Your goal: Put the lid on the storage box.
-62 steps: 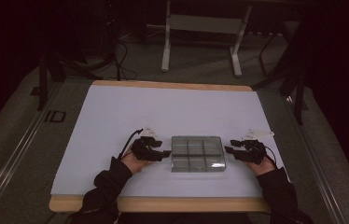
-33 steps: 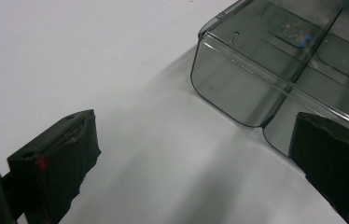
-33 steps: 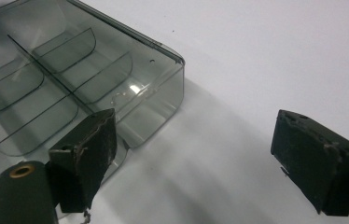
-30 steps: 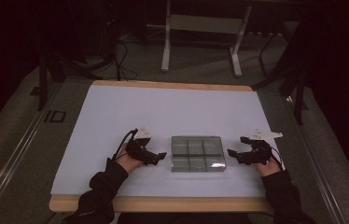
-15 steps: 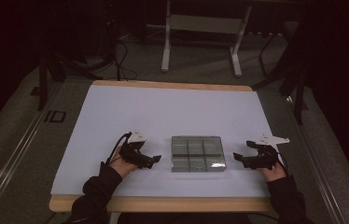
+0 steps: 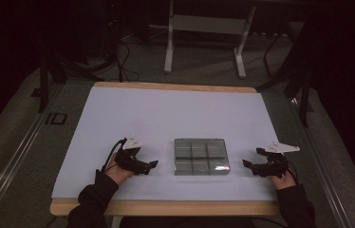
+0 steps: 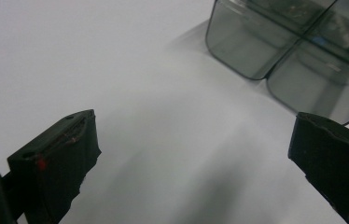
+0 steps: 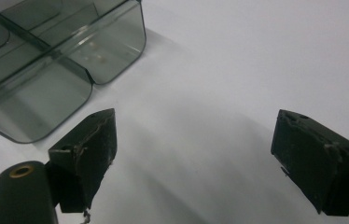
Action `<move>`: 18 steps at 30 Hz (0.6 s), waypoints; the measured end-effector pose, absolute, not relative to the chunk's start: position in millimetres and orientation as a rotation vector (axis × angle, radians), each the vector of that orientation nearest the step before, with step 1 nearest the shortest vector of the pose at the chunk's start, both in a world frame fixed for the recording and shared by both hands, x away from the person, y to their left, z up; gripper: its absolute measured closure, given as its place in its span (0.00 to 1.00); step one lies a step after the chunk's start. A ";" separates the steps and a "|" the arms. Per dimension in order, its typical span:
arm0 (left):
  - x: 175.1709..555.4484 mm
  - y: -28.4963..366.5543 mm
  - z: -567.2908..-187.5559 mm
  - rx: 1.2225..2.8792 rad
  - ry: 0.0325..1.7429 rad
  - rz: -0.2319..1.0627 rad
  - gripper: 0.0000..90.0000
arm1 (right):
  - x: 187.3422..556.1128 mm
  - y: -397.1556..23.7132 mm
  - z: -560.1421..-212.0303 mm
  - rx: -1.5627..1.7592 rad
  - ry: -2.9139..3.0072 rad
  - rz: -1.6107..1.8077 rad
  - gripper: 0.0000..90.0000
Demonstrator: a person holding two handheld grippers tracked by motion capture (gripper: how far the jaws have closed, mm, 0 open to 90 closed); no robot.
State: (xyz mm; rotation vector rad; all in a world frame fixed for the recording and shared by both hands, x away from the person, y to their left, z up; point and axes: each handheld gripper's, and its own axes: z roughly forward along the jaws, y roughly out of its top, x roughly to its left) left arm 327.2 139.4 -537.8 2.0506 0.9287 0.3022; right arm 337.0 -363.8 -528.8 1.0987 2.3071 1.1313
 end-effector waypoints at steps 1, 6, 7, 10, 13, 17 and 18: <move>327.2 139.4 -537.8 2.051 0.929 0.302 0.03 | 335.8 -365.3 -529.6 1.111 2.301 1.128 0.16; 323.7 147.6 -541.0 2.044 0.959 0.321 0.03 | 333.0 -371.2 -533.1 1.119 2.293 1.107 0.16; 323.0 148.8 -541.7 2.051 0.960 0.337 0.03 | 332.7 -372.7 -533.8 1.123 2.293 1.103 0.16; 322.3 152.4 -542.6 2.065 0.968 0.345 0.03 | 332.4 -376.0 -535.0 1.145 2.307 1.106 0.16; 321.1 155.7 -542.3 2.069 0.978 0.357 0.03 | 331.3 -378.1 -535.4 1.143 2.299 1.097 0.16; 317.8 161.2 -541.8 2.055 0.989 0.366 0.03 | 330.0 -380.3 -534.0 1.145 2.279 1.092 0.16; 317.3 162.1 -542.1 2.052 0.995 0.367 0.03 | 329.6 -381.4 -533.4 1.144 2.269 1.092 0.16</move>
